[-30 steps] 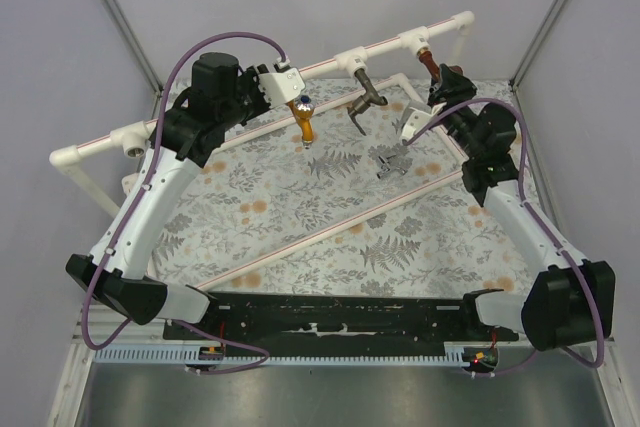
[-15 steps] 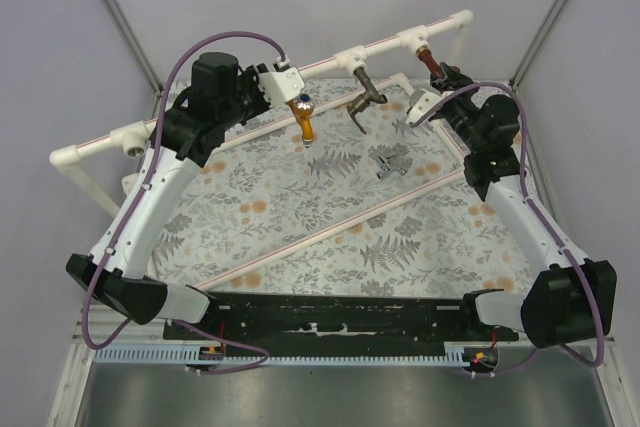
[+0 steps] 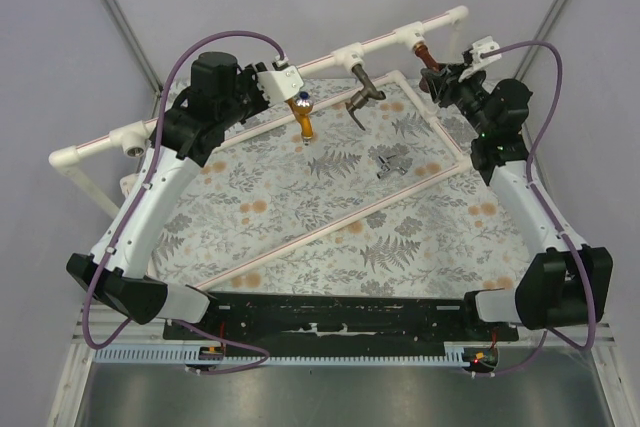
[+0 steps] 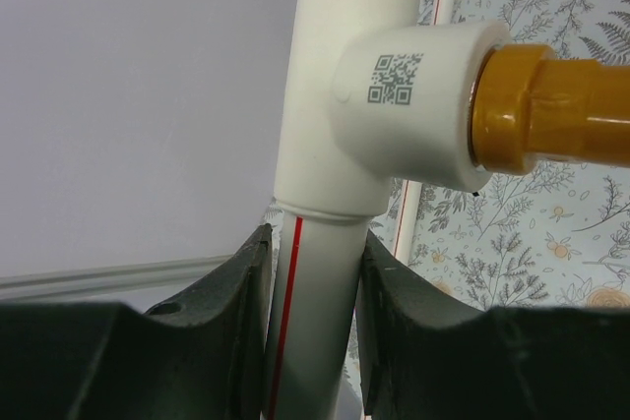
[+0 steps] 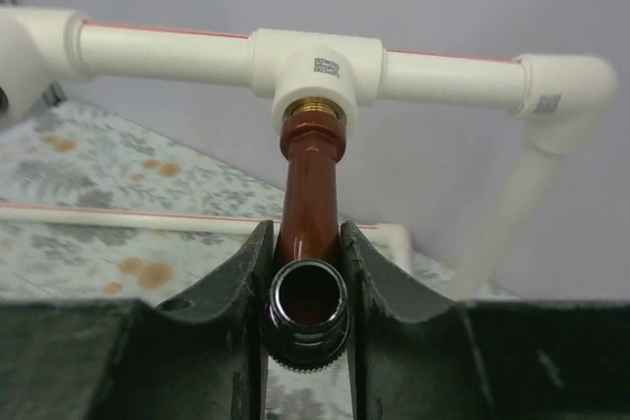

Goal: Install the water faucets

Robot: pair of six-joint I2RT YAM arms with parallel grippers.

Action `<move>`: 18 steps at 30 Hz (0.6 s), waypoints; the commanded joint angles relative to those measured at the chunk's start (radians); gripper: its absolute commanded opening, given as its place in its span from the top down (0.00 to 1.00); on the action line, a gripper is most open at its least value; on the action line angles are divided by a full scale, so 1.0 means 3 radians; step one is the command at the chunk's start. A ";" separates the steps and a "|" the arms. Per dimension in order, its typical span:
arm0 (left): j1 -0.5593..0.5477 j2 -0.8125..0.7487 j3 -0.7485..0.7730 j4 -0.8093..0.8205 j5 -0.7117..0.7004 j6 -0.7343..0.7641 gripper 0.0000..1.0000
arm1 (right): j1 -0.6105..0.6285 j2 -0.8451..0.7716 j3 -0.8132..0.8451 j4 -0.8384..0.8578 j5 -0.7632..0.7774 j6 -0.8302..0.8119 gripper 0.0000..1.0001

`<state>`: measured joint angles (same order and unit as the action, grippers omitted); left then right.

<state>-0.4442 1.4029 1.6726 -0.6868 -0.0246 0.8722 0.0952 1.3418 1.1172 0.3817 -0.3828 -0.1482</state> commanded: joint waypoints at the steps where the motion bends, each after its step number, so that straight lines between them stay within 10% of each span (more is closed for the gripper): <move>1: -0.0125 -0.0033 -0.0099 -0.0282 0.0501 -0.0693 0.98 | -0.0082 0.0149 0.0178 0.0660 0.0161 0.1902 1.00; 14: -0.0125 -0.0038 -0.0124 -0.0272 0.0527 -0.0693 0.98 | -0.0184 0.0492 -0.0144 0.1192 0.0851 0.5474 1.00; 18: -0.0125 -0.0039 -0.0135 -0.0272 0.0455 -0.0704 0.98 | -0.0200 0.0401 -0.0155 0.1187 0.0857 0.5251 0.68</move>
<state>-0.4351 1.4067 1.6588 -0.6441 -0.0246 0.8722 0.0452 1.4441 1.0550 0.6289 -0.3099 1.3144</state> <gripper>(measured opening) 0.396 0.352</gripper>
